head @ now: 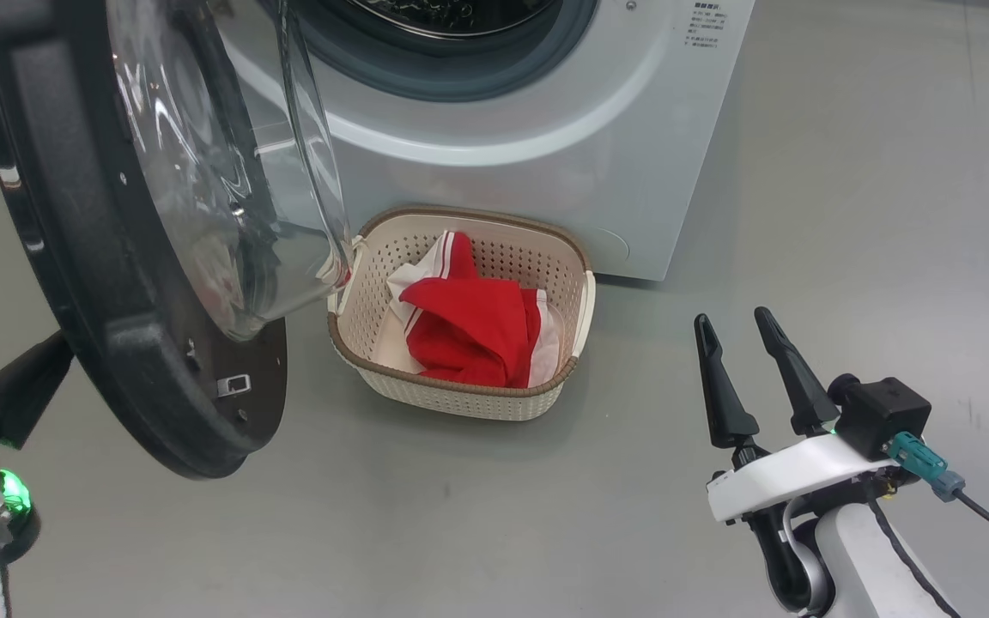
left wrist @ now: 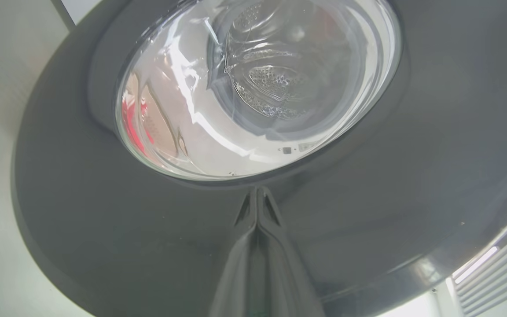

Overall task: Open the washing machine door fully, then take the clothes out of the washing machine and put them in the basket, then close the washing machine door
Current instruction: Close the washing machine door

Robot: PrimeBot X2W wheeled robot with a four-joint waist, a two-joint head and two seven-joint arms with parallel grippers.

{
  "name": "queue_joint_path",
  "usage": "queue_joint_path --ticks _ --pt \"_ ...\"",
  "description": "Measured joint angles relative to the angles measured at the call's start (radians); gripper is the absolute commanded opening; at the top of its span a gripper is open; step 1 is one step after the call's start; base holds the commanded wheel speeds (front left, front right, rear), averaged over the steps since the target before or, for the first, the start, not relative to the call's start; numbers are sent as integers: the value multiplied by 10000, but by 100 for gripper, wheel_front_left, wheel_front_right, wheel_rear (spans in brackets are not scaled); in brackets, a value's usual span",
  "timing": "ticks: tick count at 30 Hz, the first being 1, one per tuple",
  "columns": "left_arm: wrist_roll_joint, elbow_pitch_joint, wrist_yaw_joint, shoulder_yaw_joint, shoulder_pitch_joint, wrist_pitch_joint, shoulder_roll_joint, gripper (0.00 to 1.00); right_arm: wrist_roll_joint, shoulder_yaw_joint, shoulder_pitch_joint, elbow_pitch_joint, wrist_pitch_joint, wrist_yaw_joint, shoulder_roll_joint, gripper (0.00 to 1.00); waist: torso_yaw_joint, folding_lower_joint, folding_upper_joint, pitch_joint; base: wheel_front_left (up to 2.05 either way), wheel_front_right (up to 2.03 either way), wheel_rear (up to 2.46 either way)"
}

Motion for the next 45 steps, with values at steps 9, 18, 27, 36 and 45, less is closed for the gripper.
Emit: queue_joint_path --ticks 9,18,27,36,45 --pt "2522 -894 -2098 -263 1147 -1806 746 0 0 13 147 33 0 0 38 100 105 0 0 -254 0 0 0" --pt "5536 -2002 -2556 -918 2325 -4431 1511 0 0 90 163 23 -2 0 54 100 186 0 0 -280 0 0 0" --pt "6892 -2842 -2476 -2591 3396 -6978 1931 0 0 67 164 17 -2 0 58 100 264 0 0 -281 0 0 0" --pt "7490 -2554 -2476 -3542 4305 -8709 1981 0 0 58 164 15 -2 0 59 100 276 0 0 -277 0 0 0" --pt "8180 -2079 -2476 -4186 4669 -10433 2299 0 0 31 164 13 -2 0 63 100 258 0 0 -241 0 0 0"
